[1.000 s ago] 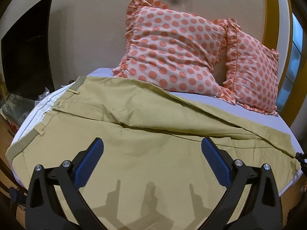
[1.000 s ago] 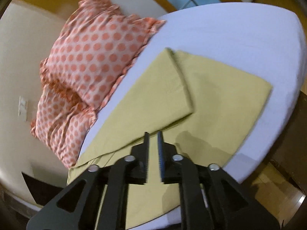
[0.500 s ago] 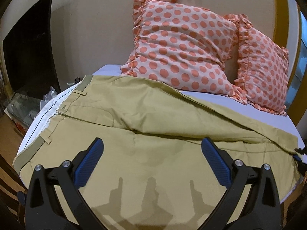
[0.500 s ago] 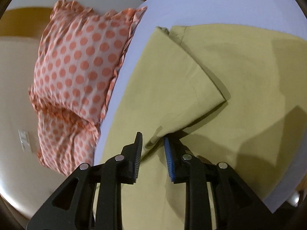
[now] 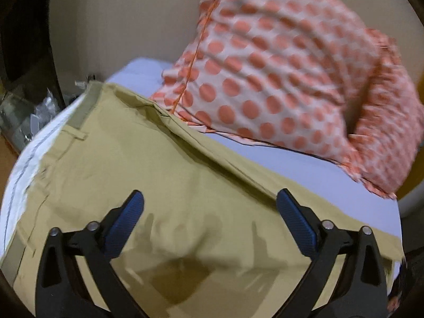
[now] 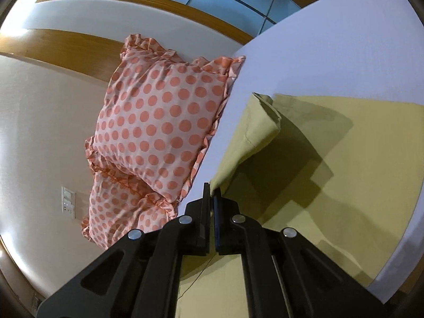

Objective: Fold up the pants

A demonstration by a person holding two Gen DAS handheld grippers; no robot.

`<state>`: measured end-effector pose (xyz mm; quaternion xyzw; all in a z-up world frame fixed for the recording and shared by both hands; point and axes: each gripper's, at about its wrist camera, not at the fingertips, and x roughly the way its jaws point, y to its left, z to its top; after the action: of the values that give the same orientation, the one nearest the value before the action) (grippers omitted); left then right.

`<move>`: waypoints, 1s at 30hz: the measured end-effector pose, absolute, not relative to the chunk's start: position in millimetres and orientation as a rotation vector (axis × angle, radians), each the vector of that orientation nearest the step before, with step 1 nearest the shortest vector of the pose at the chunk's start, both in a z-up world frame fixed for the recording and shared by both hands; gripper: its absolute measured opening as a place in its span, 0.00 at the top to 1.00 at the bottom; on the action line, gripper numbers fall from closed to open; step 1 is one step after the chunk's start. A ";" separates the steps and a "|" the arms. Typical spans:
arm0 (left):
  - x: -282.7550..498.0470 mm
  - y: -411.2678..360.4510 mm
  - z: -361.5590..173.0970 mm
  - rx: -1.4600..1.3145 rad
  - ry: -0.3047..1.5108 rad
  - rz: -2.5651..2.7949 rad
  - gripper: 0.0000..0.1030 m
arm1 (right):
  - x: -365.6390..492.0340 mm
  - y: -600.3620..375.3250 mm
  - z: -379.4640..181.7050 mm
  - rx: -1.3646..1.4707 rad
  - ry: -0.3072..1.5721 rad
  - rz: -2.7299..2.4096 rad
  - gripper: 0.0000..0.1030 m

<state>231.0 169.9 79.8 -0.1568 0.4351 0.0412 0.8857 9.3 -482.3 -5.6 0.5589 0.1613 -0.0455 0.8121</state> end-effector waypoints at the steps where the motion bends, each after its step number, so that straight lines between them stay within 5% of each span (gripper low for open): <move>1: 250.4 173.0 71.8 -0.351 0.946 0.105 0.19 | 10.1 -481.6 -5.1 1.191 0.344 -0.096 0.98; 5: 301.7 185.7 44.5 -0.425 1.030 0.153 0.43 | 13.6 -482.2 -6.7 1.183 0.352 -0.095 0.98; 7: 316.0 195.1 30.5 -0.467 1.042 0.169 0.81 | 17.7 -482.8 -7.8 1.174 0.359 -0.097 0.98; 9: 311.9 201.9 29.7 -0.508 1.010 0.159 0.92 | 22.7 -485.2 -6.8 1.169 0.362 -0.086 0.98; 19: 88.0 202.0 99.2 -0.383 0.787 0.070 0.93 | -30.5 -498.9 27.2 1.063 0.270 -0.105 0.98; 28: -20.8 202.1 22.4 -0.455 0.865 0.063 0.89 | -56.8 -501.7 -5.9 0.996 0.428 -0.257 0.98; 30: -32.1 198.5 15.7 -0.449 0.840 0.060 0.88 | -61.1 -501.6 -5.4 0.959 0.468 -0.296 0.90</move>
<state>-32.1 198.5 15.7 -0.2163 0.4044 0.0290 0.8882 -61.1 -501.6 -5.4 0.4554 0.2220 -0.1408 0.8506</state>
